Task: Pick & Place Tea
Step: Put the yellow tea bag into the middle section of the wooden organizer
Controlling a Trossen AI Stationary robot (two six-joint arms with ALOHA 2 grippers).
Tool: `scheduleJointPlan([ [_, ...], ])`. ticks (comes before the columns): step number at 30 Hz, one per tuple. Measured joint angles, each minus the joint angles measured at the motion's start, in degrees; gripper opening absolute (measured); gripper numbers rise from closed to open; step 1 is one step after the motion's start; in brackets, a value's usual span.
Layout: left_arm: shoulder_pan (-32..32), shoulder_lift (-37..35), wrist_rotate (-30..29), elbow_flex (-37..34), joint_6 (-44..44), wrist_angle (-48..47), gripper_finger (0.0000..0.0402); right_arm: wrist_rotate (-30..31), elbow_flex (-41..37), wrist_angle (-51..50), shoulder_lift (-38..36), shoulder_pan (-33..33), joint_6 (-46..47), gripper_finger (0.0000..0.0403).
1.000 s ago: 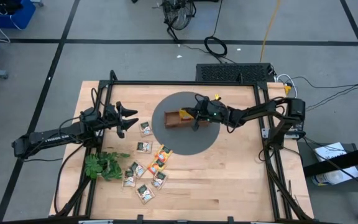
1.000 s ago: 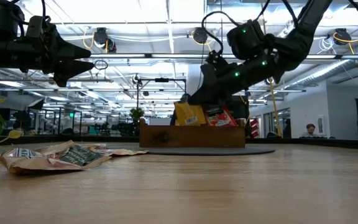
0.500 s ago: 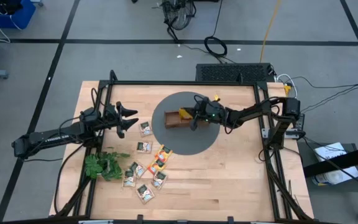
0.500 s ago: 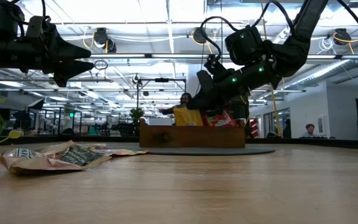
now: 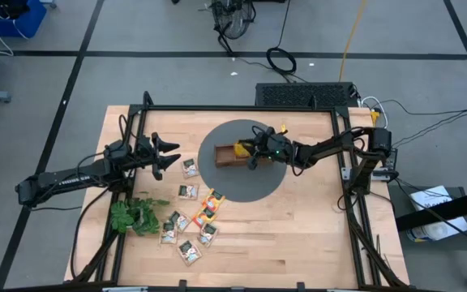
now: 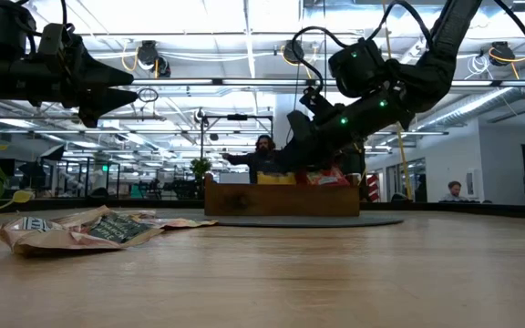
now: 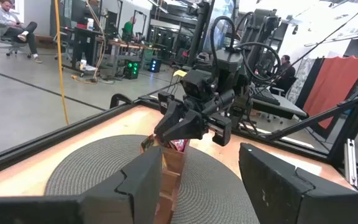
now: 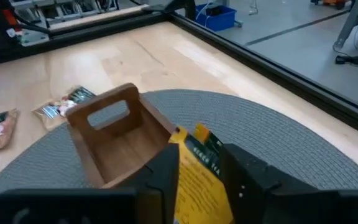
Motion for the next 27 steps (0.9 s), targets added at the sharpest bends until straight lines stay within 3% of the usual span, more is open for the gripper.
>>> scheduleJointPlan([
  [8,0.0,0.0,0.0,0.0,0.0,0.0,0.0214,0.1,0.0,5.8,-1.5,1.4,-5.2,0.0155],
  [18,0.0,0.0,0.0,0.0,0.0,0.0,0.0214,-3.4,0.0,4.3,-8.0,8.7,-8.2,0.0163],
  [27,0.0,0.0,0.0,0.0,0.0,0.0,0.0214,-3.3,0.0,-12.8,-16.5,14.3,-11.0,0.0163],
])
